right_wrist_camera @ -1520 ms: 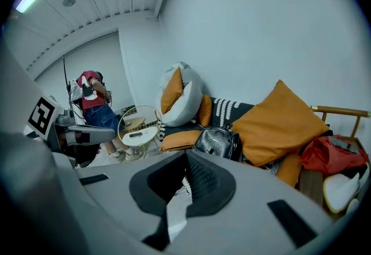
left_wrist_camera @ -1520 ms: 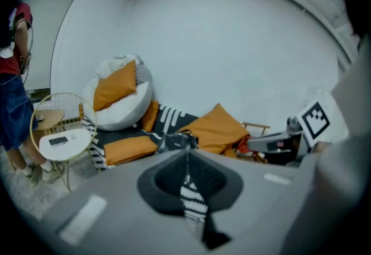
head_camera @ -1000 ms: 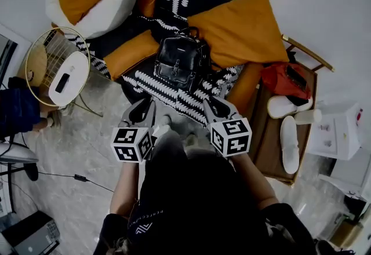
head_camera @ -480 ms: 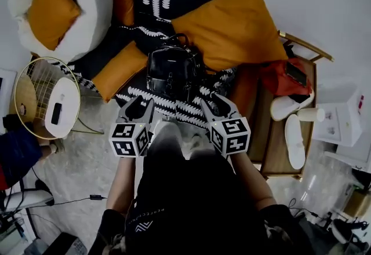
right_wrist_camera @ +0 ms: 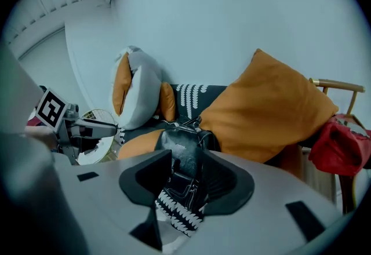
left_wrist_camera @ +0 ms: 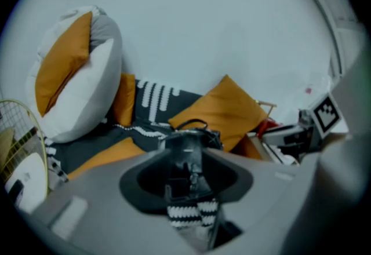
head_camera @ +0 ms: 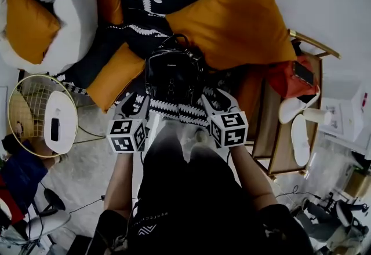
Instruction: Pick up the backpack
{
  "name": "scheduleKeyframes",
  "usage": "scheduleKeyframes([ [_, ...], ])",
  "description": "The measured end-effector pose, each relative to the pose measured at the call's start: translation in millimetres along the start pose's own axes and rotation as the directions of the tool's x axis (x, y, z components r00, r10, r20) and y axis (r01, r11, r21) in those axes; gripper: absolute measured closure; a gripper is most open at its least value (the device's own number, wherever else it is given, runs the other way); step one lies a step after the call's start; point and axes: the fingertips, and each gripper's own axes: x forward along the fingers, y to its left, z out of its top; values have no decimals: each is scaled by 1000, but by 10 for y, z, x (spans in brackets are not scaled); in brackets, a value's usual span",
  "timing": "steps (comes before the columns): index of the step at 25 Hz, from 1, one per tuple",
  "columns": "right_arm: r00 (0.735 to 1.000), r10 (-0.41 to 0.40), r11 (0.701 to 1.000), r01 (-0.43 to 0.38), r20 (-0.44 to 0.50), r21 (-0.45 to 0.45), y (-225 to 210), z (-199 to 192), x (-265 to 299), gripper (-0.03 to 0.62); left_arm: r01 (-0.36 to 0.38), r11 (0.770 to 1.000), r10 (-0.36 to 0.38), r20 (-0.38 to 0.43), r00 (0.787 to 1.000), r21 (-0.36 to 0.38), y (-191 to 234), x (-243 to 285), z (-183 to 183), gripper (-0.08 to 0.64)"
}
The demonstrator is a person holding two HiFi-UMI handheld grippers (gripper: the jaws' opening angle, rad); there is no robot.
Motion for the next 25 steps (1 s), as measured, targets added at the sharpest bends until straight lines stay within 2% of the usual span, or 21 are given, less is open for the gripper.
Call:
scheduleKeyframes([
  [9,993,-62,998,61,-97,-6,-264,-209,605,433,26,999,-28,-96,995,-21,300,647,-274,399],
  [15,988,-68,997,70,-141,11,-381,-347,965,426,32,999,-31,-170,985,3,477,1017,-508,375],
  [20,983,-77,997,81,-167,15,-477,-444,1266,419,21,1000,-24,-203,979,-15,660,1226,-679,373],
  [25,979,-96,994,105,-179,38,-588,-497,1462,416,56,998,-54,-230,972,2,667,1435,-733,370],
])
